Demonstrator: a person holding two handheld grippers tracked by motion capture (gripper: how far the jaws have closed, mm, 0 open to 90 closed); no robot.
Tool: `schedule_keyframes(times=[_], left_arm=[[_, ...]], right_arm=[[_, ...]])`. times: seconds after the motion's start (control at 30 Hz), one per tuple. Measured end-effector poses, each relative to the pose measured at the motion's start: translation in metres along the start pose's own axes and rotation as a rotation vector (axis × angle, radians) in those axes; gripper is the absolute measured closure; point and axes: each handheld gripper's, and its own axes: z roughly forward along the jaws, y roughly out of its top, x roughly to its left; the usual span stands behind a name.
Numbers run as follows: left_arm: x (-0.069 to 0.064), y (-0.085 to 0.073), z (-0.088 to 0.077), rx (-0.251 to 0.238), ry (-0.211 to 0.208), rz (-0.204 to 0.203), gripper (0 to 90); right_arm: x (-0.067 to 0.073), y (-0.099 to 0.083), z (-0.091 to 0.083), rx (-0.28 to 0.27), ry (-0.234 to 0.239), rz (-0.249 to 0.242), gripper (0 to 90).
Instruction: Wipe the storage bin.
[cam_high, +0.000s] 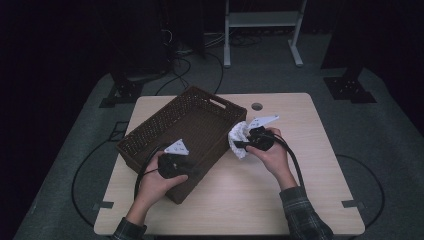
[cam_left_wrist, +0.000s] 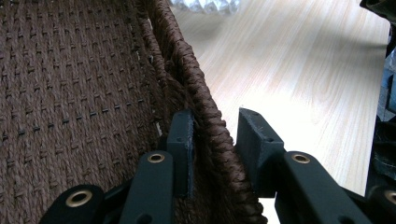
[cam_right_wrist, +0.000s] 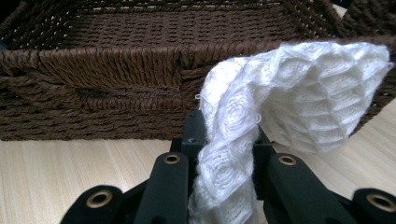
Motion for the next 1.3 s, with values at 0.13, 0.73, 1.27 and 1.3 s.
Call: schedule_keyframes(times=[0.13,0.73,1.27,1.3], left_arm=[[0.0,0.0,0.0,0.0,0.001,0.0,66.6],[0.0,0.0,0.0,0.002,0.0,0.002,66.7],[0.0,0.0,0.0,-0.001,0.0,0.001,66.7],[0.0,0.0,0.0,0.0,0.001,0.001,66.7]], right_arm=[[0.001,-0.002,0.007,0.019,0.006,-0.005,75.3],[-0.005,-0.016,0.033,0.092,0.011,0.019,75.4],[0.001,-0.024,0.037,0.113,0.019,0.011,75.3],[0.002,-0.023,0.035,0.108,0.02,0.012,75.3]])
